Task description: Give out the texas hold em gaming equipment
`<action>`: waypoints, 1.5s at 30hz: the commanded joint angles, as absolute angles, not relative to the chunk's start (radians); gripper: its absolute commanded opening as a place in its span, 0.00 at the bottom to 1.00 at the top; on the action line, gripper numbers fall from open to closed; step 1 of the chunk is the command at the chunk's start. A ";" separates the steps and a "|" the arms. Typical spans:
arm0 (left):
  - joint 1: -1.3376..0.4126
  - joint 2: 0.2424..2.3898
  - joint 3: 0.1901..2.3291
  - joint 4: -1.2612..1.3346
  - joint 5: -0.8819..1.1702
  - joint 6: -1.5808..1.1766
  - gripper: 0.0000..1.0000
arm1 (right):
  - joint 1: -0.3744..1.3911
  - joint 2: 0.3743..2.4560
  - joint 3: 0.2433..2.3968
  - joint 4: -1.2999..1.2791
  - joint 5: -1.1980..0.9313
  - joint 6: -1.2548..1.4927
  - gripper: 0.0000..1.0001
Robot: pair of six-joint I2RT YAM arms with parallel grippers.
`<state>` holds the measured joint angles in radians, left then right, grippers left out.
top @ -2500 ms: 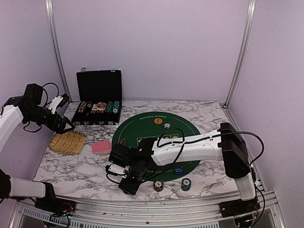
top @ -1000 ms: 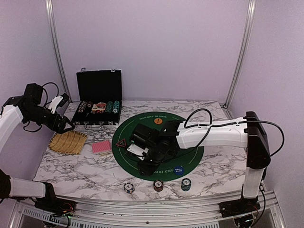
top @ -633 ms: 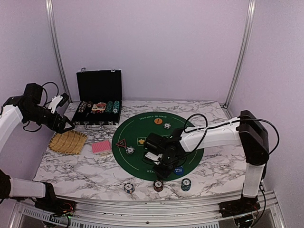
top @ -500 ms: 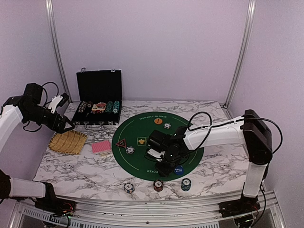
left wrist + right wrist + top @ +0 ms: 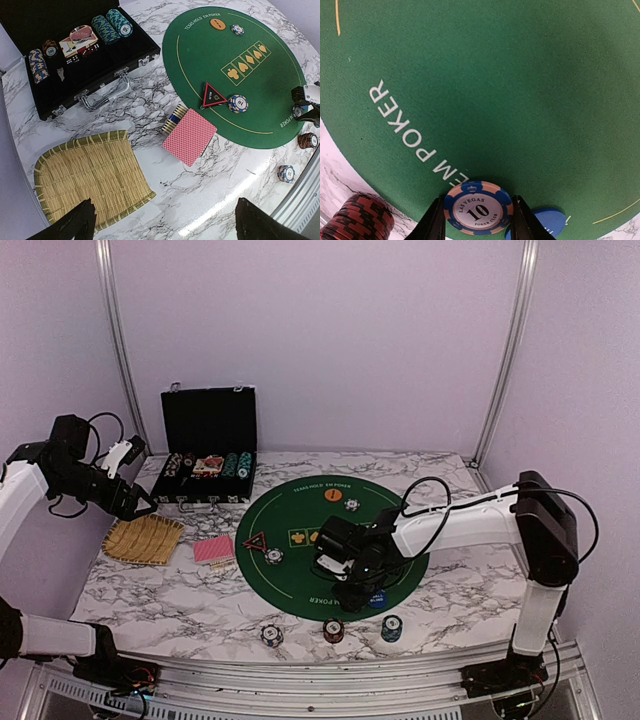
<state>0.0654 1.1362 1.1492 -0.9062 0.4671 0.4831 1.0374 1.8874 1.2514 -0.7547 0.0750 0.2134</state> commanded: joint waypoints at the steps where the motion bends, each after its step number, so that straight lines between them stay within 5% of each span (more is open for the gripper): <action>1: 0.063 1.128 1.181 -0.930 0.481 0.481 0.99 | 1.032 1.865 1.257 -0.753 0.101 0.224 0.32; 7: 0.063 1.120 1.178 -0.929 0.476 0.483 0.99 | 1.032 1.860 1.288 -0.768 0.106 0.221 0.57; 20: 0.062 1.125 1.179 -0.930 0.477 0.482 0.99 | 1.045 1.805 1.419 -0.843 0.110 0.229 0.62; 28: 0.063 1.126 1.180 -0.930 0.481 0.483 0.99 | 1.178 1.819 1.491 -0.904 0.070 0.236 0.81; 45: 0.063 1.116 1.181 -0.929 0.477 0.485 0.99 | 1.218 1.884 1.399 -0.882 -0.031 0.206 0.80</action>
<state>0.0654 1.1339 1.1496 -0.9062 0.4671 0.4828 1.2194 1.8668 1.4132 -0.8906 0.0120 0.2180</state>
